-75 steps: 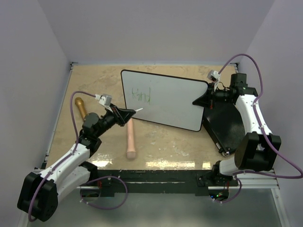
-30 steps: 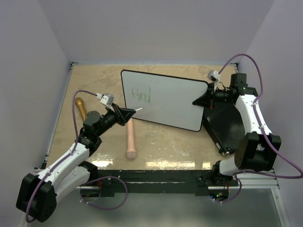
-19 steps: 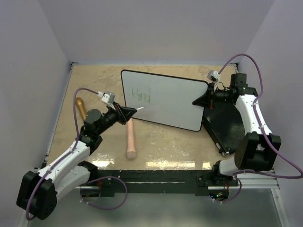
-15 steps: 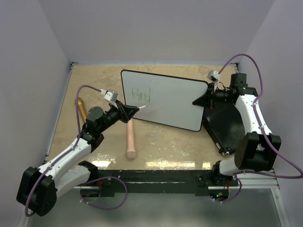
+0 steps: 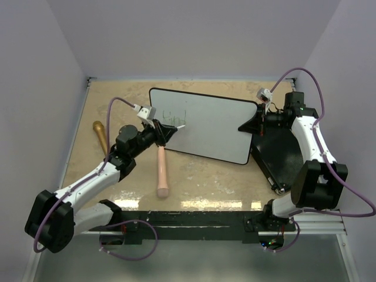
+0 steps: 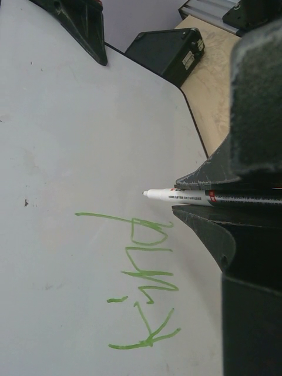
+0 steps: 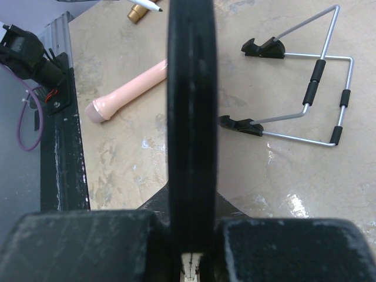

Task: Write a sentence on the whiteboard
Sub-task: Write on the whiteboard at the center of the board.

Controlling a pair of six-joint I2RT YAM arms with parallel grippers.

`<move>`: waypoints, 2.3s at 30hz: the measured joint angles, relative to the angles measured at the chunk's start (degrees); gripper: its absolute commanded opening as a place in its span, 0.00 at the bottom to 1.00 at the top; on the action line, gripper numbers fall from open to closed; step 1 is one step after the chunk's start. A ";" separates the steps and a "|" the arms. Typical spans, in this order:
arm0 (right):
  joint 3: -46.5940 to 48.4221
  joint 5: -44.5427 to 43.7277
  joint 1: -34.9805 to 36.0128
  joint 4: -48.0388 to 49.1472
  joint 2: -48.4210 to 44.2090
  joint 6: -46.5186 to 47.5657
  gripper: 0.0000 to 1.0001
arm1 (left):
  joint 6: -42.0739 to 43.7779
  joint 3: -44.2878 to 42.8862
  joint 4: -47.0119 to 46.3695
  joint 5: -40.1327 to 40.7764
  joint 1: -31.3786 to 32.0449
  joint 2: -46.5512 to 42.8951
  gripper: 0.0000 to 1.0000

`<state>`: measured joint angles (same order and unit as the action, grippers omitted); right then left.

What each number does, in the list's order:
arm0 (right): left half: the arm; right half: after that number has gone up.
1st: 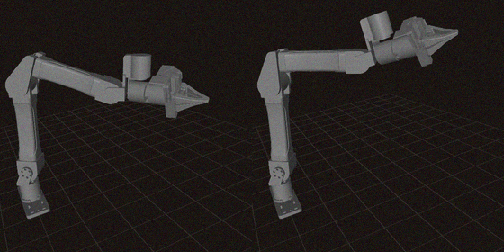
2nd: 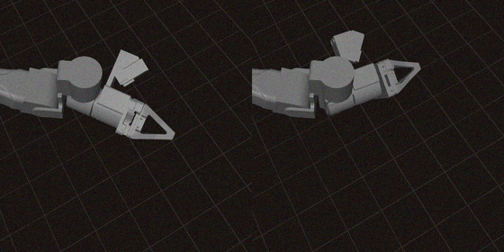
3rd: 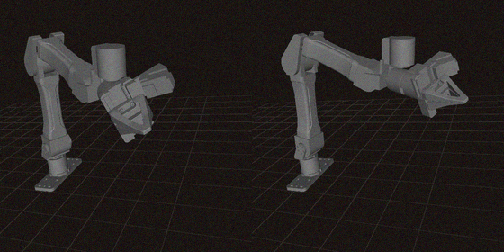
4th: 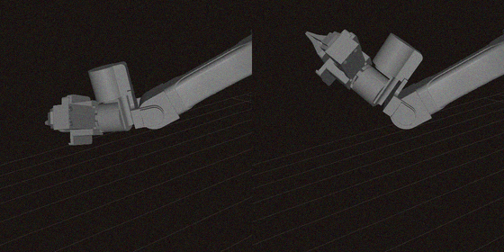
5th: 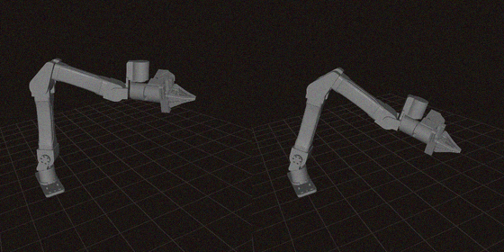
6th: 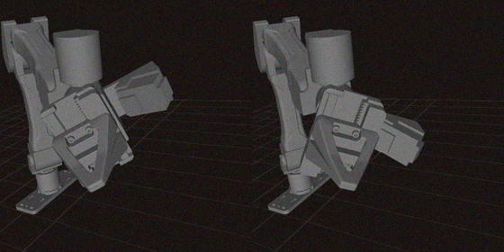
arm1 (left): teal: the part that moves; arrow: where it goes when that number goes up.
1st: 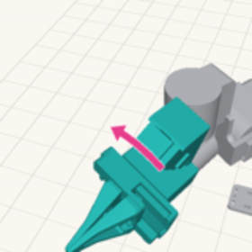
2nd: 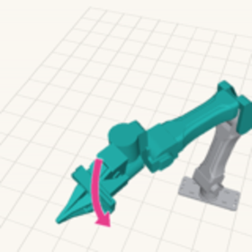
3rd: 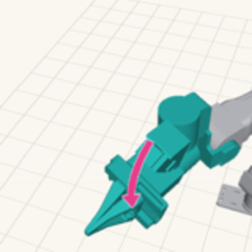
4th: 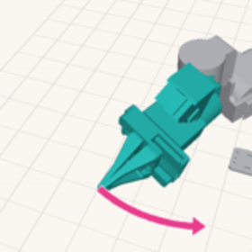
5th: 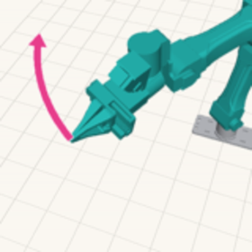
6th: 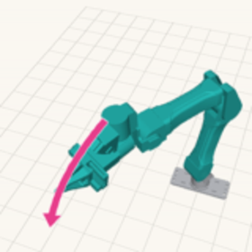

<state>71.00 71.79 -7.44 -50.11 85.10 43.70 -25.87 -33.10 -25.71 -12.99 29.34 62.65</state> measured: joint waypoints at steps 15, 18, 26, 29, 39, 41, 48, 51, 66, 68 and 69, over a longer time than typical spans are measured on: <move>0.00 -0.02 0.00 -0.07 0.00 0.04 0.00 | 0.04 -3.98 -2.25 -0.35 0.31 6.82 0.00; 0.00 -0.02 0.00 -0.07 0.00 0.02 0.00 | 0.13 -3.98 -2.32 -0.33 0.57 7.67 0.00; 0.00 -0.04 0.00 -0.07 0.00 0.02 0.00 | 1.20 -4.26 -2.08 1.27 0.74 8.46 0.00; 0.00 -0.04 0.00 -0.07 0.00 -0.04 0.00 | 1.57 -4.42 -1.99 1.79 0.74 8.48 0.00; 0.00 -0.20 -0.04 -0.07 0.00 -0.57 0.00 | 2.14 -5.27 -0.81 1.92 0.81 9.16 0.00; 0.00 -0.22 -0.04 -0.07 0.00 -0.59 0.00 | 2.45 -5.27 -0.22 1.86 0.85 9.25 0.00; 0.00 -0.22 -0.07 -0.07 0.00 -0.57 0.00 | 2.49 -5.07 1.33 1.73 0.85 9.25 0.00; 0.00 -0.22 -0.07 -0.07 0.00 -0.55 0.00 | 2.47 -4.35 1.53 1.64 0.85 9.25 0.00; 0.00 -0.22 -0.07 -0.07 0.00 -0.37 0.00 | 2.40 -3.98 2.78 1.44 0.85 9.25 0.00; 0.00 -0.22 -0.07 -0.09 0.00 -0.35 0.00 | 2.40 -4.11 2.91 1.44 0.85 9.25 0.00; 0.00 -0.22 -0.07 -0.07 0.00 -0.35 0.00 | 2.40 -4.26 3.08 1.44 0.85 9.25 0.00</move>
<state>71.00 71.57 -7.51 -50.17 85.10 43.35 -23.46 -37.36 -22.63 -11.55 30.20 71.90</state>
